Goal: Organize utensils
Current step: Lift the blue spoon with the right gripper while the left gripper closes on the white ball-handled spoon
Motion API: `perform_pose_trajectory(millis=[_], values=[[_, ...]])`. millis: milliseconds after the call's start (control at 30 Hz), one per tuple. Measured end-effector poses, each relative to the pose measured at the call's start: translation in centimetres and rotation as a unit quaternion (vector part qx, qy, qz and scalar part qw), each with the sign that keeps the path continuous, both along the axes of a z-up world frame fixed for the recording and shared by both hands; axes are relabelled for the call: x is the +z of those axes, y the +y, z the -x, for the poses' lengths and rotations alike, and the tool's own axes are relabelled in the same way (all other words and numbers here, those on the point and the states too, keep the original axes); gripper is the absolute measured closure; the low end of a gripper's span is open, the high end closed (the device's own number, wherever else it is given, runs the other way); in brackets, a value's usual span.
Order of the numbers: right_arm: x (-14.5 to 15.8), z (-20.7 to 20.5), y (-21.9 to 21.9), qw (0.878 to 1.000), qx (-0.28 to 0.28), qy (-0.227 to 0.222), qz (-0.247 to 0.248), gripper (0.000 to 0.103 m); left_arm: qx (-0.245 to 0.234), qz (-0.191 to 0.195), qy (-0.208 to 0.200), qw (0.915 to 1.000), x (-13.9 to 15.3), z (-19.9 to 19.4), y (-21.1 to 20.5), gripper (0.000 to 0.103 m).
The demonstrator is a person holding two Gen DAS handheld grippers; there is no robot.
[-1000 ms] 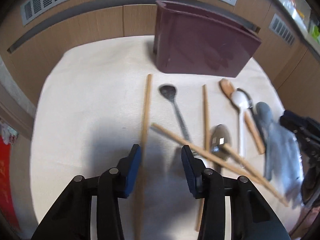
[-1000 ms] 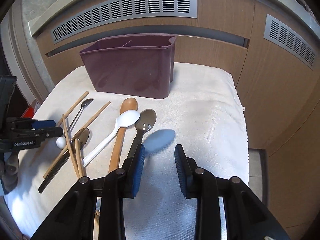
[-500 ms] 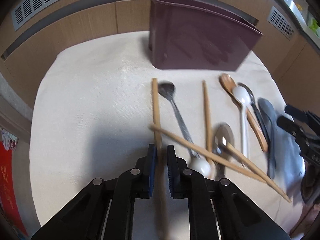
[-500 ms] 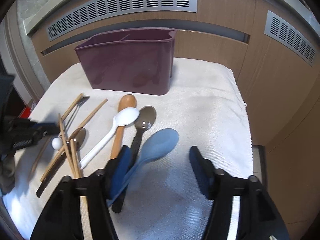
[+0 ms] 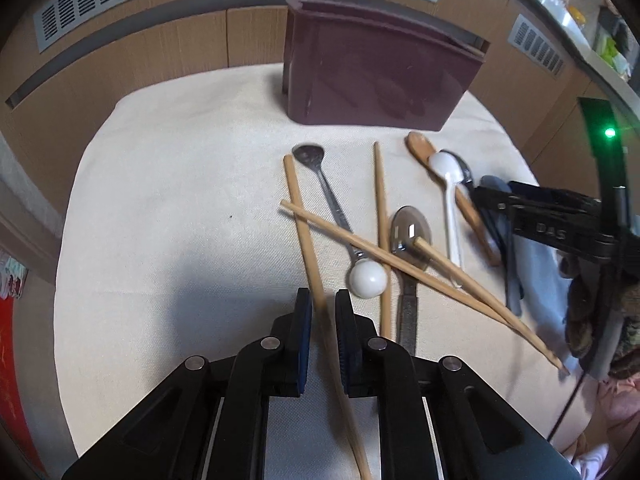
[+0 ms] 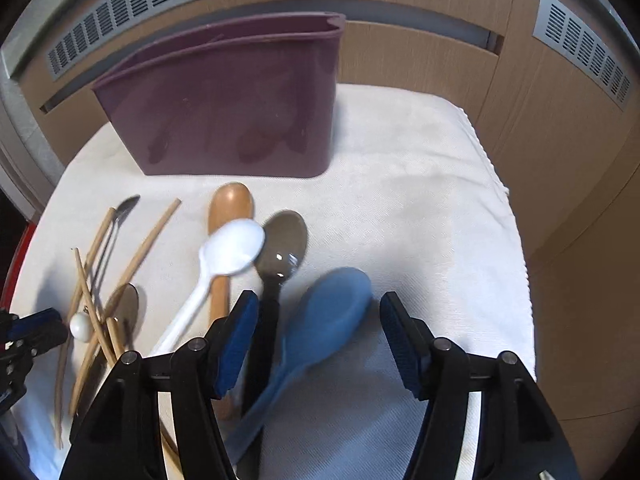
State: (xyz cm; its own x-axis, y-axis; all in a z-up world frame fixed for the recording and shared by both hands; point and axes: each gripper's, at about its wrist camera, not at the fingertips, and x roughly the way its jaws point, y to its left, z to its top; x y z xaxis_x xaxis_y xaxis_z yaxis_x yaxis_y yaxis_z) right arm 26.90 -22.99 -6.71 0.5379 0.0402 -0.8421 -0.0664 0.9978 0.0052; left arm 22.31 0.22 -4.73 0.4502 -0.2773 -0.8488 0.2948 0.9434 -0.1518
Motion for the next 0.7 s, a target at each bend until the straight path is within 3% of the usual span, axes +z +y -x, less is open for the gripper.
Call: perform_pose_trajectory(millis=[33,67,133,433,533,700], values=[[0.0,0.1,0.2,1.000,0.008,-0.002,0.000,0.060,-0.006,0.006,-0.006,0.9999,0.3,0.2,0.0,0.089],[0.0,0.2,0.3,1.000,0.016,-0.006,-0.002,0.064,-0.012,0.011,-0.009,0.9998,0.3,0.4,-0.2,0.088],[0.2,0.7,0.5,1.000,0.024,-0.017,0.010,0.065,-0.020,0.016,-0.011,0.9996,0.3,0.5,-0.6,0.081],[1.0,2.7,-0.8,0.999,0.028,-0.042,0.015,0.067,-0.014,0.004,-0.009,0.9999,-0.9,-0.9,-3.0,0.078],[1.1,3.4,-1.0,0.998,0.028,-0.050,0.013,0.067,-0.009,-0.005,-0.011,0.9999,-1.3,-1.5,-3.9,0.071],[1.1,3.2,-1.1,0.998,0.026,-0.052,0.001,0.068,-0.004,-0.019,-0.031,0.9993,-1.5,-1.7,-4.2,0.074]])
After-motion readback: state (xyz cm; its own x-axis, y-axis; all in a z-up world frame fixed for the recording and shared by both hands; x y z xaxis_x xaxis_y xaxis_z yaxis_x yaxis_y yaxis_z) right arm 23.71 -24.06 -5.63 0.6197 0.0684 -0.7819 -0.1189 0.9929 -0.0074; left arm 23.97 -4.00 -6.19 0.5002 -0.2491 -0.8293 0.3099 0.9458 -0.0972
